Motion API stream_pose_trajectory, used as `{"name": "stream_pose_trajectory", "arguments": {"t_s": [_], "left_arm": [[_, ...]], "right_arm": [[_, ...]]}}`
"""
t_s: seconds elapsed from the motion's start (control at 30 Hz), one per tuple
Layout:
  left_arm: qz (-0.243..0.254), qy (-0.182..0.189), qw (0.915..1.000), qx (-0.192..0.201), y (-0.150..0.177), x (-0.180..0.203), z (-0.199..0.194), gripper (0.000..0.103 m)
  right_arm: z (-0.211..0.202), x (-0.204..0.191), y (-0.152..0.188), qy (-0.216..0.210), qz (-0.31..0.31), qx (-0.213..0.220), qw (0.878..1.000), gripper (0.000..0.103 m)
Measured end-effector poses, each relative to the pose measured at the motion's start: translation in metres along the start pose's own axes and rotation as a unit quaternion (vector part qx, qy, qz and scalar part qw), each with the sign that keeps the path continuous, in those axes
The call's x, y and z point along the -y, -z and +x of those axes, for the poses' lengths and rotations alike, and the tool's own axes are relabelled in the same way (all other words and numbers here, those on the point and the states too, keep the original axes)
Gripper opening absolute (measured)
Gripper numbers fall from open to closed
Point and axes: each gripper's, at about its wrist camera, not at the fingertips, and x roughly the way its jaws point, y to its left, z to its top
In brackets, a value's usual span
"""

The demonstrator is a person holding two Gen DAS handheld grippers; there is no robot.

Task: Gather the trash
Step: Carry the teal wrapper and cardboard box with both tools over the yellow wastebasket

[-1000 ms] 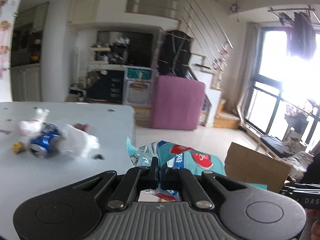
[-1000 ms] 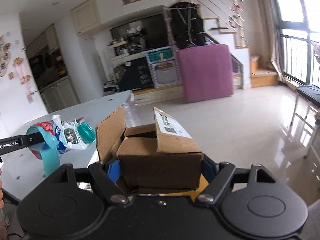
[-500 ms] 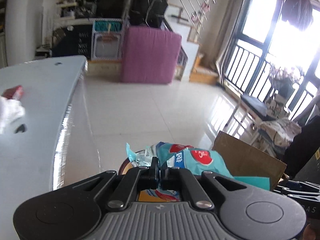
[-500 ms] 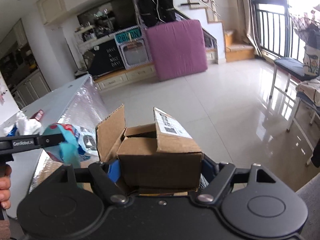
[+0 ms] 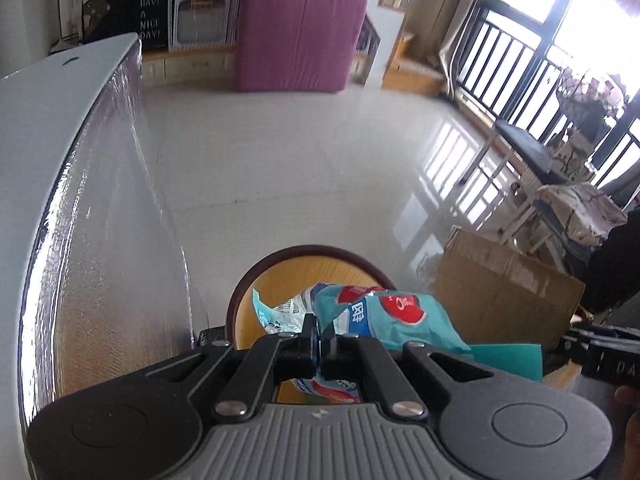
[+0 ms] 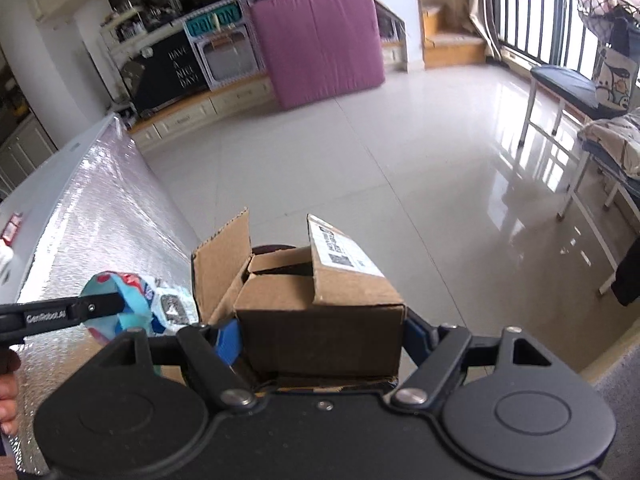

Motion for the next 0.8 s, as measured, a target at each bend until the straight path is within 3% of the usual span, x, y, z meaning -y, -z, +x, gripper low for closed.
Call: {"name": "stream_pose_trajectory", "arguments": {"t_s": [0.4,0.8], "left_arm": [[-0.016,0.006,0.9990,-0.041,-0.024,-0.017,0.017,0.000],[0.019,0.019,0.9941,-0.105,-0.051,-0.009,0.074,0.000]], "right_arm": [[0.029,-0.019,-0.028,0.015,-0.005,-0.054,0.998,0.079],[0.064,-0.022,-0.053,0.018,0.008,-0.098,0.995,0.079]]}}
